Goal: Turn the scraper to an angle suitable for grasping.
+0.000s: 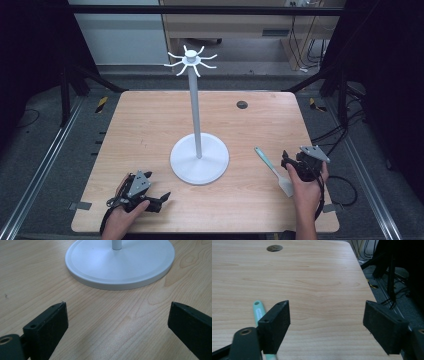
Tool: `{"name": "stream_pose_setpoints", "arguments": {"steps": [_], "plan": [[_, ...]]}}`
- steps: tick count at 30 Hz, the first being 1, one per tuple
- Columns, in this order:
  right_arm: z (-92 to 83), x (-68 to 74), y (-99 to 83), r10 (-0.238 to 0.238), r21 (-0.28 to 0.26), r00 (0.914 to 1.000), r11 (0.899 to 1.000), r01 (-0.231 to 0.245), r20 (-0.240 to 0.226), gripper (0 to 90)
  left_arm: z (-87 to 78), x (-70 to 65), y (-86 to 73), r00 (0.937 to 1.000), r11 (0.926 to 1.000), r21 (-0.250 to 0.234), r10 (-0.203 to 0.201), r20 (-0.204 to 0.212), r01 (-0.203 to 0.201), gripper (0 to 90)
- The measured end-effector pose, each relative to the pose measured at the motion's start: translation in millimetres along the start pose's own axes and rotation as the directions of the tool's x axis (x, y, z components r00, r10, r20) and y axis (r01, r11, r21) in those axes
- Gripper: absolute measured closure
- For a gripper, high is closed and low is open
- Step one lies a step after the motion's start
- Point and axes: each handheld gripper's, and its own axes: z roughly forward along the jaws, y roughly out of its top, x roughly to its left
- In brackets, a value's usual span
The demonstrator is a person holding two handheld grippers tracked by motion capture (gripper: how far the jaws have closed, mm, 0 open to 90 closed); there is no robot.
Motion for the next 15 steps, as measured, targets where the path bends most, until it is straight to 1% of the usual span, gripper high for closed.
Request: {"name": "stream_pose_setpoints", "arguments": {"steps": [2,4,7,8,9,11,12,13,14,15], "plan": [[2.4,5.8,4.5,-0.022,0.021,0.9996,1.0,0.023,-0.016,25.0,0.0,-1.3,0.2,1.0,1.0,-0.002,0.004,0.0,-0.004,2.5],[5.3,12.4,7.6,-0.065,0.052,0.9973,0.996,0.067,-0.035,25.0,0.0,-2.0,0.4,1.0,1.0,-0.004,0.007,-0.002,-0.007,2.4],[8.6,20.7,10.3,-0.124,0.092,0.9905,0.987,0.129,-0.06,25.9,0.5,-2.7,0.6,1.0,1.0,-0.003,0.009,-0.002,-0.009,2.4],[8.9,23.0,11.2,-0.129,0.105,0.9892,0.985,0.136,-0.07,27.3,0.7,-3.0,0.6,1.0,1.0,-0.004,0.009,-0.001,-0.009,2.4],[9.9,24.2,11.7,-0.146,0.111,0.9867,0.982,0.154,-0.072,28.4,0.7,-3.0,0.6,1.0,1.0,-0.004,0.009,-0.001,-0.009,2.4],[11.7,26.4,13.2,-0.164,0.134,0.9826,0.975,0.175,-0.087,33.9,1.0,-3.7,0.9,0.9999,0.9999,-0.001,0.011,0.001,-0.011,2.4],[11.7,26.4,13.2,-0.164,0.134,0.9826,0.975,0.175,-0.087,33.9,1.0,-3.7,0.9,0.9999,0.9999,-0.001,0.011,0.001,-0.011,2.4],[13.5,27.8,15.5,-0.165,0.165,0.9801,0.969,0.182,-0.111,40.4,1.2,-3.9,0.9,0.9999,0.9999,0.001,0.013,0.001,-0.013,2.4],[15.3,27.3,16.4,-0.18,0.17,0.976,0.965,0.2,-0.122,44.5,1.4,-4.1,0.9,0.9999,0.9999,-0.001,0.013,-0.002,-0.013,2.4],[16.2,26.9,17.7,-0.186,0.178,0.9722,0.961,0.21,-0.142,48.9,1.4,-4.1,1.0,0.9999,0.9999,0.0,0.014,-0.003,-0.014,2.4]]}}
